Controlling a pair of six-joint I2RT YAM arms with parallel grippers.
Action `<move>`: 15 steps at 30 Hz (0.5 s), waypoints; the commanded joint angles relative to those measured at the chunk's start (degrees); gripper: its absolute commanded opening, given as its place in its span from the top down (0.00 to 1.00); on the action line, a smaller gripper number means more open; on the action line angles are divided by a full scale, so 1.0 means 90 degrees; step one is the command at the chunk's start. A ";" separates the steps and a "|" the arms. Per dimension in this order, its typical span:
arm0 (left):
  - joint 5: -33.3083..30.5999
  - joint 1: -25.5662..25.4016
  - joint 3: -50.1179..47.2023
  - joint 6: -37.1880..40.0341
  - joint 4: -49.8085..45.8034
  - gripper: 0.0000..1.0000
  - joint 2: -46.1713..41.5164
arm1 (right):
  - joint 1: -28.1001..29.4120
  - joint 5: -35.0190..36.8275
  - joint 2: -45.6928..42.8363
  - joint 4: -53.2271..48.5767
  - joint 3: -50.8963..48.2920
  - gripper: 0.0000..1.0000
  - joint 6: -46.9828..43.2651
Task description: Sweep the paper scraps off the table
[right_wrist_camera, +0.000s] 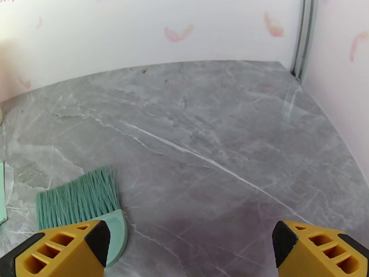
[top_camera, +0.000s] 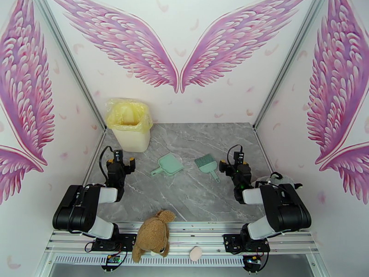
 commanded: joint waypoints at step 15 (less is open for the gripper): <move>0.0082 0.0024 0.0157 -0.0047 0.0038 0.01 0.0045 | 0.0146 -0.0011 0.0047 -0.0044 0.0242 0.01 -0.0262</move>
